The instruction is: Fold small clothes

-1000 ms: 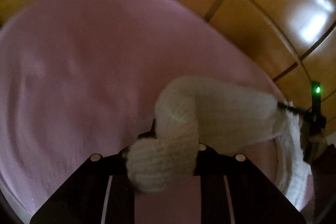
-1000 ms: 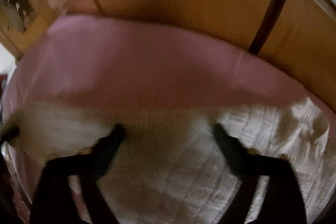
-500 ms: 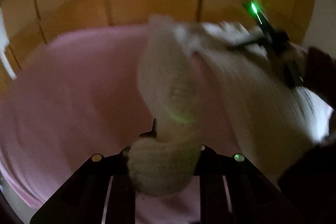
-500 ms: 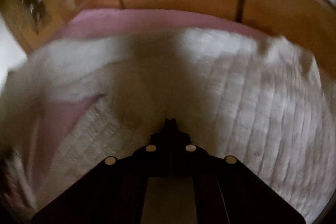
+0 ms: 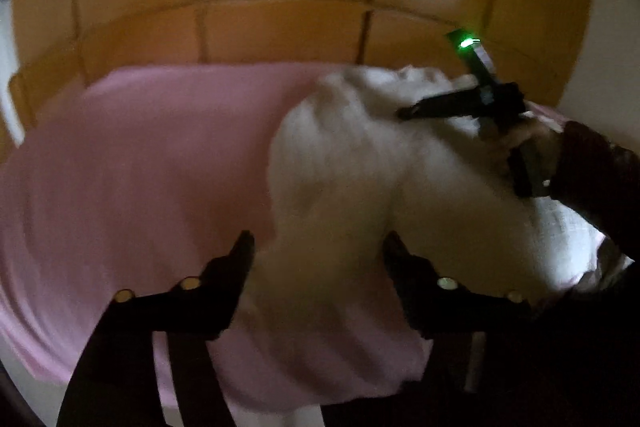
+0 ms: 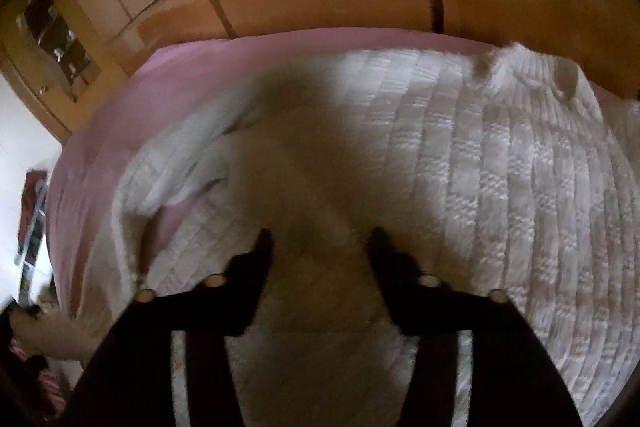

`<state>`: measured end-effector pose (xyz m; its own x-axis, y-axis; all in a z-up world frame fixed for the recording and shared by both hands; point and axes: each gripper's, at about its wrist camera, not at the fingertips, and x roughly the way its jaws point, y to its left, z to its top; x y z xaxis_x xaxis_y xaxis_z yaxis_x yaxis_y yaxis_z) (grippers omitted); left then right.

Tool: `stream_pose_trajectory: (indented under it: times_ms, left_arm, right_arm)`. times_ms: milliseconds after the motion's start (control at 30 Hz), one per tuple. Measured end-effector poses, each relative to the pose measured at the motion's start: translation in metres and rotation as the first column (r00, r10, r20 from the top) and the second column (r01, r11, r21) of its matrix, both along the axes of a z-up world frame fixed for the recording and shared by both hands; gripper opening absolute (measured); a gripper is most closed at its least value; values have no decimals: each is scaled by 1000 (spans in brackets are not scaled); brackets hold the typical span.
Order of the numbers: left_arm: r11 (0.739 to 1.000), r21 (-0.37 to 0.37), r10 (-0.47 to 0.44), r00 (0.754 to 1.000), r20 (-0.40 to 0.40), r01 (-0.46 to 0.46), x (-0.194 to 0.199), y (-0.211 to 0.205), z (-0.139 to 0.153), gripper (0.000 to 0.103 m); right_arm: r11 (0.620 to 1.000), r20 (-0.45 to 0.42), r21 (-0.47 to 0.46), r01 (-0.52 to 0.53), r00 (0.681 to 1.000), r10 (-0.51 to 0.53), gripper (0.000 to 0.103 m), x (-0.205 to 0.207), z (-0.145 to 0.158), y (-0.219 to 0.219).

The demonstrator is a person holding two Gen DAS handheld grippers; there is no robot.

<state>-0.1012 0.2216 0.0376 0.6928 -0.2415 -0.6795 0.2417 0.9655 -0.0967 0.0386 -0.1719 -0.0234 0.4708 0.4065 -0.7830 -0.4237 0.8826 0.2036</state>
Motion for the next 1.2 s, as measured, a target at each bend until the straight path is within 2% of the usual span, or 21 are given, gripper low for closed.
stream_pose_trajectory:
  times_ms: [100, 200, 267, 333, 400, 433, 467, 500, 533, 567, 633, 700, 833, 867, 900, 1000, 1067, 1133, 1200]
  left_arm:
    - [990, -87, -116, 993, -17, 114, 2, 0, 16, 67]
    - [990, -81, -117, 993, -4, 116, 5, 4, 17, 73]
    - [988, -95, -121, 992, -35, 118, 18, 0, 5, 73]
    - [982, -106, -166, 983, -81, 157, 30, -13, -14, 73]
    - [980, -43, -200, 970, -139, 196, 38, -34, -36, 71]
    - [977, 33, -204, 964, -174, 212, 40, -45, -51, 47]
    - [973, 86, -197, 962, -187, 216, 40, -51, -60, 33]
    - [972, 96, -194, 966, -170, 212, 40, -50, -64, 23]
    - [978, 64, -185, 970, -160, 197, 41, -44, -60, 6]
    - [986, 37, -156, 975, -159, 164, 45, -35, -55, 6]
    - [999, -8, -53, 993, -105, 52, 55, -3, -37, 5]
    - [994, -79, 66, 995, -76, -71, 69, 40, -20, 5]
    - [965, -74, 251, 968, 5, -250, 91, 109, 8, 5]
    - [956, -85, 283, 959, 18, -281, 94, 123, 16, 5]
    - [945, -125, 308, 951, 31, -302, 96, 140, 25, 5]
    - [938, -196, 304, 950, 65, -287, 81, 156, 48, 5]
    - [945, -190, 281, 957, 67, -264, 63, 148, 54, 5]
    - [951, -199, 249, 968, 41, -237, 43, 138, 52, 5]
    - [955, -206, 218, 976, 3, -213, 31, 127, 45, 5]
  right_arm:
    - [999, 19, -35, -15, 1000, 16, 66, -7, -4, 5]
    - [1000, 19, -23, -7, 1000, 8, 70, -6, -6, 8]
    - [1000, 20, -30, -3, 1000, 3, 73, -5, -5, 14]
    - [999, 21, -41, -5, 1000, 6, 74, 0, -4, 22]
    - [999, 9, -42, -9, 1000, 9, 74, 5, 0, 28]
    - [999, 2, -35, -8, 1000, 8, 74, 11, 2, 33]
    - [1000, 0, -27, 1, 1000, -1, 74, 13, 6, 31]
    - [1000, 5, -25, 10, 1000, -10, 74, 14, 9, 30]
    - [1000, 14, -24, 19, 1000, -18, 74, 17, 14, 28]
    - [999, 19, -24, 23, 1000, -22, 73, 19, 16, 27]
    - [999, 32, -42, 31, 999, -30, 70, 27, 21, 28]
    - [997, 55, -68, 38, 998, -34, 66, 34, 26, 28]
    - [992, 109, -105, 69, 992, -58, 64, 66, 44, 35]
    - [990, 123, -119, 75, 991, -60, 64, 77, 50, 37]
    - [989, 131, -128, 77, 990, -60, 64, 85, 54, 40]
    - [985, 171, -150, 90, 983, -63, 65, 111, 71, 45]
    - [986, 167, -152, 75, 985, -49, 73, 128, 76, 51]
    - [987, 143, -155, 50, 989, -28, 74, 142, 75, 60]
    - [986, 78, -165, -9, 997, 23, 81, 150, 64, 75]
